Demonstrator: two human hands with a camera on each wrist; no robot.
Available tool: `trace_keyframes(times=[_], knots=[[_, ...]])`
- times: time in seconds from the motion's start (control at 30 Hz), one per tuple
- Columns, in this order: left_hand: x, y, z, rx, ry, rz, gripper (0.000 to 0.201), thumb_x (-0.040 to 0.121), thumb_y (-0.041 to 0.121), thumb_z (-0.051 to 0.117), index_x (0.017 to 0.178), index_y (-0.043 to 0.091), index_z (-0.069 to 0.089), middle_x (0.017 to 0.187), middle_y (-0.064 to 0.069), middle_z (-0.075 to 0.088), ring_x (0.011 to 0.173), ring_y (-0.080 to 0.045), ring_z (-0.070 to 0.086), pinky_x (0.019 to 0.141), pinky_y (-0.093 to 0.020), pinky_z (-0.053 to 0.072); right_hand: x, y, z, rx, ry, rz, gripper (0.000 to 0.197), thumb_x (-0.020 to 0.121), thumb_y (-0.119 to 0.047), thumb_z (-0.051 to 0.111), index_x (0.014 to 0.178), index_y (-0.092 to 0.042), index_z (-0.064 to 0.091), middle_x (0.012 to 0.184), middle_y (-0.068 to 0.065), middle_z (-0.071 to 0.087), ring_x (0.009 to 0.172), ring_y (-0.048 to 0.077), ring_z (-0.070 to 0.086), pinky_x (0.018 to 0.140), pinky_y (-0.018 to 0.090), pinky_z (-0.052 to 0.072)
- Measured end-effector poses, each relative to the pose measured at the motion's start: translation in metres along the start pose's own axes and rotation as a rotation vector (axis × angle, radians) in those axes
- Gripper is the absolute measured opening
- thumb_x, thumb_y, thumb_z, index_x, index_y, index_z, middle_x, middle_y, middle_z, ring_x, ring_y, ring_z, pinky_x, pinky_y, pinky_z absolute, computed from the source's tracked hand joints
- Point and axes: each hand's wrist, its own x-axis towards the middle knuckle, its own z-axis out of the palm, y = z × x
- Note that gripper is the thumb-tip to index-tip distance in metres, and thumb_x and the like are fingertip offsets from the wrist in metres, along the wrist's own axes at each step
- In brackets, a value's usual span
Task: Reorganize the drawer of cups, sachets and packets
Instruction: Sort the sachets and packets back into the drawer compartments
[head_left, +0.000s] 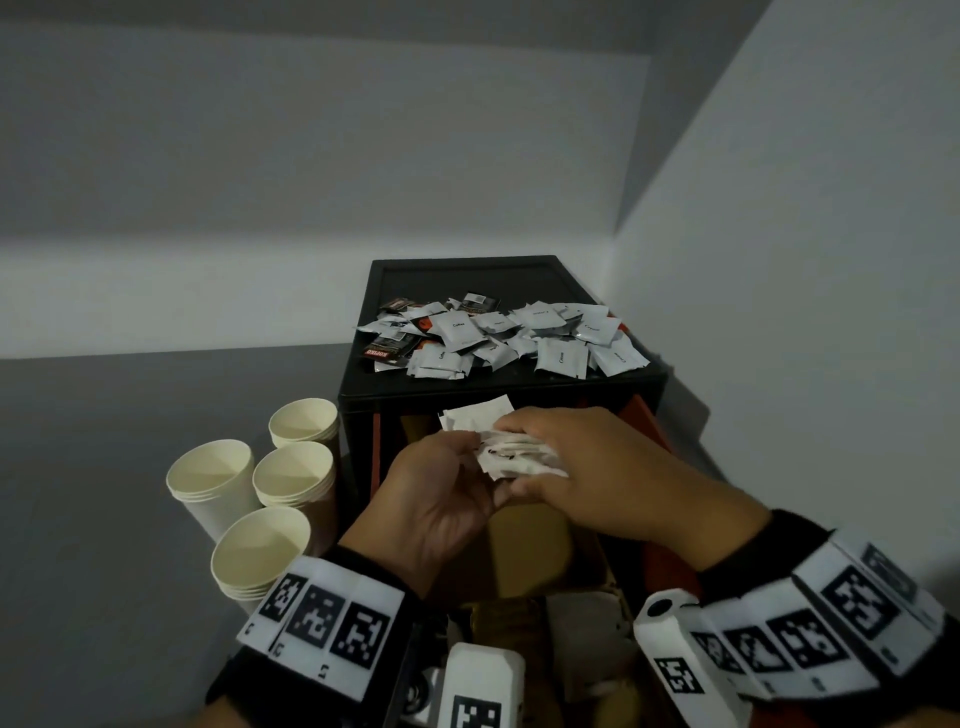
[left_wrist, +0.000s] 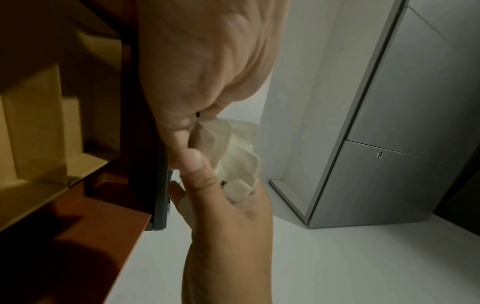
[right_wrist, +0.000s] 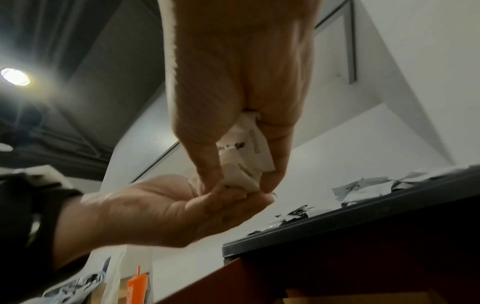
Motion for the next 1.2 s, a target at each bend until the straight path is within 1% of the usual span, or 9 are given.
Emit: trace_keyframes(times=[0.23,0.43,0.53,0.6,0.77,0.87,0.97,1.07,1.2], knots=[[0.003,-0.001,-0.004,-0.017,-0.002,0.016,0.026,0.096,0.0,0.032,0.115,-0.003,0.05,0.114,-0.027,0.06,0.086,-0.033,0.062,0.061,-0.046,0.055,0.001,0.002,-0.006,0.123,0.034,0.047,0.028,0.091,-0.022,0.058,0.119,-0.023,0.059,0.101,-0.007,0.066,0.087,0.002,0.059,0.077,0.018,0.046],[-0.002,-0.002,-0.003,-0.022,-0.039,-0.015,0.028,0.094,0.001,0.033,0.088,-0.007,0.059,0.077,-0.023,0.067,0.065,-0.029,0.066,0.052,-0.042,0.056,0.006,-0.003,0.0,-0.003,0.11,0.032,0.025,0.085,-0.021,0.062,0.109,-0.024,0.06,0.089,-0.005,0.067,0.078,0.007,0.06,0.065,0.023,0.045],[-0.004,-0.002,-0.002,-0.012,-0.033,-0.007,0.03,0.094,0.002,0.034,0.086,-0.007,0.062,0.085,-0.023,0.066,0.073,-0.03,0.065,0.061,-0.046,0.056,0.008,-0.001,-0.002,0.1,0.179,0.1,0.016,0.087,-0.022,0.062,0.102,-0.024,0.055,0.084,-0.008,0.063,0.072,0.003,0.059,0.059,0.018,0.044],[-0.006,-0.001,0.0,-0.013,-0.008,-0.003,0.019,0.094,-0.001,0.036,0.093,-0.004,0.054,0.091,-0.023,0.064,0.079,-0.032,0.062,0.063,-0.05,0.052,0.009,0.001,-0.005,0.239,0.207,0.189,0.026,0.088,-0.025,0.063,0.111,-0.026,0.051,0.091,-0.013,0.061,0.078,-0.001,0.06,0.064,0.012,0.049],[-0.004,-0.002,0.001,-0.015,0.013,-0.002,0.014,0.093,-0.004,0.038,0.097,-0.004,0.052,0.097,-0.025,0.062,0.085,-0.034,0.061,0.068,-0.051,0.048,0.01,0.007,-0.015,0.264,0.328,0.333,0.055,0.089,-0.026,0.06,0.139,-0.019,0.038,0.125,0.0,0.055,0.108,0.018,0.057,0.087,0.037,0.053],[-0.001,-0.003,0.002,-0.041,0.019,0.053,0.015,0.093,-0.006,0.036,0.1,-0.003,0.049,0.096,-0.023,0.056,0.092,-0.032,0.055,0.083,-0.051,0.048,0.007,0.006,-0.019,0.113,0.298,0.349,0.052,0.093,-0.021,0.054,0.141,-0.023,0.034,0.118,-0.003,0.053,0.099,0.014,0.055,0.065,0.013,0.045],[0.003,-0.006,0.005,-0.092,0.026,0.116,0.021,0.094,-0.007,0.036,0.109,-0.004,0.049,0.104,-0.021,0.061,0.082,-0.029,0.067,0.069,-0.048,0.056,0.008,-0.002,-0.006,0.07,0.141,0.341,0.054,0.093,-0.014,0.048,0.142,-0.026,0.029,0.108,0.003,0.06,0.073,0.008,0.051,0.051,0.011,0.035],[0.006,-0.009,0.005,-0.118,0.024,0.157,0.036,0.094,-0.006,0.035,0.126,-0.002,0.05,0.117,-0.027,0.061,0.097,-0.036,0.065,0.074,-0.047,0.057,0.011,-0.01,0.01,0.139,0.049,0.343,0.057,0.095,-0.02,0.044,0.145,-0.031,0.021,0.108,0.006,0.06,0.074,0.013,0.054,0.057,0.021,0.042],[-0.001,-0.004,0.003,-0.181,0.003,0.114,0.032,0.098,0.007,0.037,0.126,0.001,0.051,0.119,-0.025,0.061,0.102,-0.036,0.062,0.078,-0.046,0.052,0.015,-0.015,0.022,0.237,0.061,0.304,0.07,0.087,-0.049,0.057,0.144,-0.033,0.02,0.126,0.001,0.056,0.101,0.017,0.059,0.085,0.03,0.049]])
